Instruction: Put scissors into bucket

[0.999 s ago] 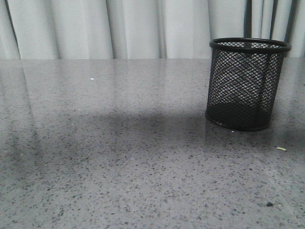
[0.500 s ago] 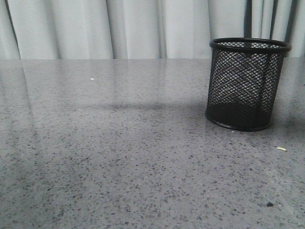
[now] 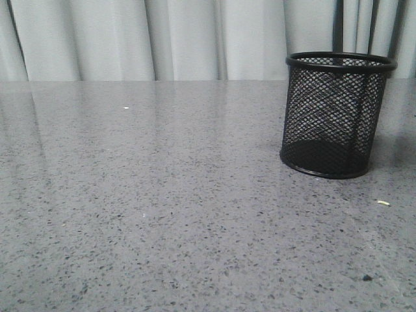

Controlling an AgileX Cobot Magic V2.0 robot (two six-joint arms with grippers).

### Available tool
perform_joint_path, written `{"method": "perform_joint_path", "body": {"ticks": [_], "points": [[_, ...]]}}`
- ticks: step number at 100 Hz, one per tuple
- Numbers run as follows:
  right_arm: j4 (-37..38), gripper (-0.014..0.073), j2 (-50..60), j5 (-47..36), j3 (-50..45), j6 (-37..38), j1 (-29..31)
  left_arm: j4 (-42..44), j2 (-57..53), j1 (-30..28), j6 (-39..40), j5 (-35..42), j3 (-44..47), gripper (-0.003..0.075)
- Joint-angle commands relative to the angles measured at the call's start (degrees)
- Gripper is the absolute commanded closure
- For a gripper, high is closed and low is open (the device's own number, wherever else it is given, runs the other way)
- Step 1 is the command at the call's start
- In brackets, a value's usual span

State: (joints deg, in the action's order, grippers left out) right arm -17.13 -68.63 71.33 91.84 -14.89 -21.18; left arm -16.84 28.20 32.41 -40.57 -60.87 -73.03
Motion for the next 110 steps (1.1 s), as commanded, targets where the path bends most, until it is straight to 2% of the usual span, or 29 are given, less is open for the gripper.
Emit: {"method": "perform_joint_path", "body": {"ticks": [1,37,71,101,110], "points": [[7.35,0.0656,1.97,2.78,2.61,3.32,0.3,-0.5,-0.01,0.36,1.18,2.58,-0.67,0.074],[12.34,0.0657,-2.33,2.71,-4.2,3.59,0.3,-2.31,-0.09,0.36,1.18,4.57,0.43,0.074],[13.03,0.0657,-8.41,-9.69,-6.47,3.59,0.3,-2.67,-0.09,0.36,1.18,4.71,0.43,0.074],[11.65,0.0654,-13.29,-8.84,-6.47,3.59,0.3,-2.89,-0.09,0.36,1.18,4.71,0.43,0.074],[11.27,0.0602,-13.5,-8.16,-6.47,3.59,0.3,-2.89,-0.09,0.36,1.18,4.71,0.43,0.074]]}}
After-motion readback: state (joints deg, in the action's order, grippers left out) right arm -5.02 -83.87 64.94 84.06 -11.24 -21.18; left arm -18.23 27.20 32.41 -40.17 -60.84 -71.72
